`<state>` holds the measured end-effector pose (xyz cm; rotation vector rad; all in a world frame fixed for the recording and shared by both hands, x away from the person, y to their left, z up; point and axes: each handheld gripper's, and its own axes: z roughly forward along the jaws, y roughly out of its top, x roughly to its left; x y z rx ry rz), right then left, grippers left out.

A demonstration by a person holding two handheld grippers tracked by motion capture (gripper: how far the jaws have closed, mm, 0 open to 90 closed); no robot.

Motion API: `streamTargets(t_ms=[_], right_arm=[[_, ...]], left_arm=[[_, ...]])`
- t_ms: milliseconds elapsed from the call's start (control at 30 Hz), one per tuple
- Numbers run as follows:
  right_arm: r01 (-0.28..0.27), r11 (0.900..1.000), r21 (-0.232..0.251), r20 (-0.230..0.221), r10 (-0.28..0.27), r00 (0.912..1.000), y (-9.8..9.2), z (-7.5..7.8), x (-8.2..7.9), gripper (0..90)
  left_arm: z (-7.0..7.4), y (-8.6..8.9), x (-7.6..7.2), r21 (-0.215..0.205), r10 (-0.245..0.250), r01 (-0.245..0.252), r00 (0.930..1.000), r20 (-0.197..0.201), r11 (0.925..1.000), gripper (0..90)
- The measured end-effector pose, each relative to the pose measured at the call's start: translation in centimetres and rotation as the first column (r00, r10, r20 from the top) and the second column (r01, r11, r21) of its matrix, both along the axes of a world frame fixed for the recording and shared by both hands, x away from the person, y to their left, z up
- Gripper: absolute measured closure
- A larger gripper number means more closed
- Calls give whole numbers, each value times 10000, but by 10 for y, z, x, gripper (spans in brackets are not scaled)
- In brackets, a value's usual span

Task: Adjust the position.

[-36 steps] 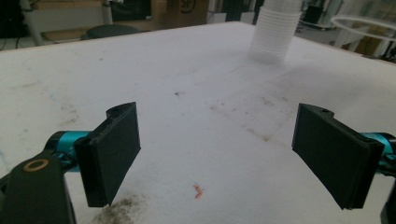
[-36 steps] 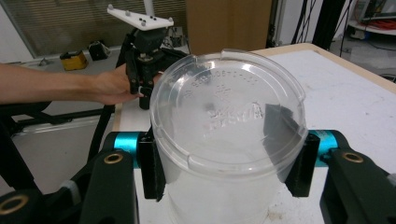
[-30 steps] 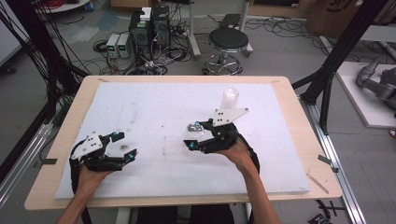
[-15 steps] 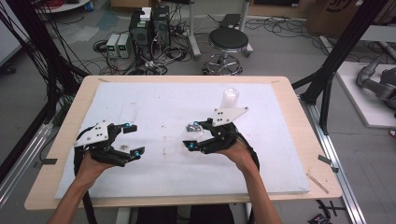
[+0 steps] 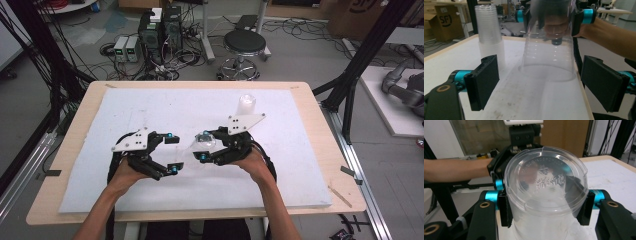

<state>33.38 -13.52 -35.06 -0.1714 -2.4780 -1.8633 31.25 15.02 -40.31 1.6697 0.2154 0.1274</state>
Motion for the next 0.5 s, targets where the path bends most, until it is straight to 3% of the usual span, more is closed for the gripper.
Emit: streamTargets(t_ms=[333,500], right_arm=[[-343,9979,542,-88,348,9994,1,1,-1,447],[-525,9966,639,-150,535,9985,2,0,-1,447]], left_arm=[[-2,-26,2,-299,-645,646,9979,31,9975,154],[-2,-33,2,-359,-854,863,9960,262,9956,200]])
